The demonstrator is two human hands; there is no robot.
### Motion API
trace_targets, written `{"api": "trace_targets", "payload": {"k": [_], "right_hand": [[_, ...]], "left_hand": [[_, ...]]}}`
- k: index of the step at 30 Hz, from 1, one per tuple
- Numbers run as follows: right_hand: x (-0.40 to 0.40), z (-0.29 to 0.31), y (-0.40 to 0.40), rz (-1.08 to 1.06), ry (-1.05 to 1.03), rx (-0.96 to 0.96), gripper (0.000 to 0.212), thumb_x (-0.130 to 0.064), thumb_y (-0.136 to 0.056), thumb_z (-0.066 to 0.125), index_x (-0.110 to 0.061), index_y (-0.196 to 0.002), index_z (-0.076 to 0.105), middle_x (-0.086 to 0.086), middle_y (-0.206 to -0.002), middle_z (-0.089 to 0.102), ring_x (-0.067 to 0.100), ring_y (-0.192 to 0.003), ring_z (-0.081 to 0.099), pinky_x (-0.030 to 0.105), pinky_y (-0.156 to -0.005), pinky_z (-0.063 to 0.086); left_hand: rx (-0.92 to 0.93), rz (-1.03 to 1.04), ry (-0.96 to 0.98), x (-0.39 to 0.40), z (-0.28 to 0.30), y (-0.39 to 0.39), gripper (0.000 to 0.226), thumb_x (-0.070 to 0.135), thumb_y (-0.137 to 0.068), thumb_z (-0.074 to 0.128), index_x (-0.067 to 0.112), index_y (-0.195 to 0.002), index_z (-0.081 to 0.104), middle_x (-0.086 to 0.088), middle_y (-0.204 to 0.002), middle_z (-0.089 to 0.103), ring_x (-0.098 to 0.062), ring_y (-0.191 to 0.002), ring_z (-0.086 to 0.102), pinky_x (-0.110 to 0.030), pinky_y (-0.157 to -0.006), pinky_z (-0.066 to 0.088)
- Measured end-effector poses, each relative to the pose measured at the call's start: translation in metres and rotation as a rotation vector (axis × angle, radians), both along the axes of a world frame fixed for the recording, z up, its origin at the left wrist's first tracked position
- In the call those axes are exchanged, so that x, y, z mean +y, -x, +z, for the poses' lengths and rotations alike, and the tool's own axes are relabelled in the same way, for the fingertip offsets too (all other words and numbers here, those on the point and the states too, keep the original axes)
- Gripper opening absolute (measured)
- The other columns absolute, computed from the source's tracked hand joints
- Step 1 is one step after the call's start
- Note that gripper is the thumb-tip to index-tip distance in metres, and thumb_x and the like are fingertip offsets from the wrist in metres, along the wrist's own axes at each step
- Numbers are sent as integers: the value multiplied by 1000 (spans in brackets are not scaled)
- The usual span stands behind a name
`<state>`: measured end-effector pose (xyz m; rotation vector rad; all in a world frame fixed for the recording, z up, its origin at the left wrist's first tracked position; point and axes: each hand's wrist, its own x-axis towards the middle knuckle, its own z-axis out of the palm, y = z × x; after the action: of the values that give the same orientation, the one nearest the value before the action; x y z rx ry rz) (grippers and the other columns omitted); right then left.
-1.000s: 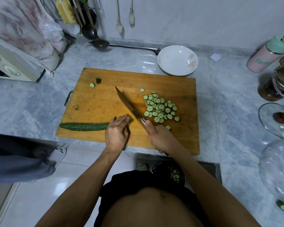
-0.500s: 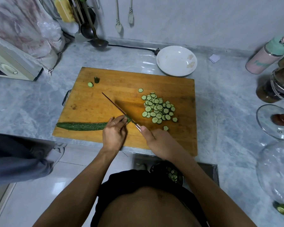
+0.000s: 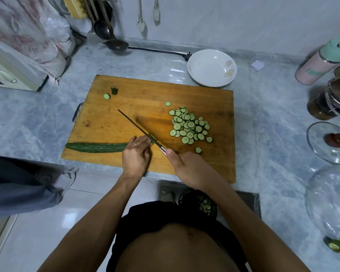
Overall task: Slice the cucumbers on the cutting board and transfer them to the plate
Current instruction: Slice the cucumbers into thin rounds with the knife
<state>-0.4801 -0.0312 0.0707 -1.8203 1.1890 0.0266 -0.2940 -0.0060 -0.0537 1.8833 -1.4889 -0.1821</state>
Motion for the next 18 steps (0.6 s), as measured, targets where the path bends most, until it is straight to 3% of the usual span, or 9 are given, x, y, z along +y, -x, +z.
{"api": "trace_targets", "payload": {"k": [10, 18], "right_hand": [[2, -5, -4, 40, 61, 16, 64, -51, -105, 19, -15, -56, 41, 5, -61, 48, 23, -67, 50, 31, -68, 32], [-3, -3, -7, 42, 18, 7, 65, -53, -104, 22, -14, -55, 40, 3, -58, 45, 17, -57, 45, 32, -62, 32]], "left_hand": [[41, 20, 2, 0, -7, -1, 28, 0, -80, 50, 1, -90, 76, -10, -104, 72, -28, -89, 66, -52, -98, 45], [11, 25, 16, -1, -7, -2, 25, -8, -77, 59, 1, -93, 76, -11, -105, 72, -28, -90, 68, -47, -107, 40]]}}
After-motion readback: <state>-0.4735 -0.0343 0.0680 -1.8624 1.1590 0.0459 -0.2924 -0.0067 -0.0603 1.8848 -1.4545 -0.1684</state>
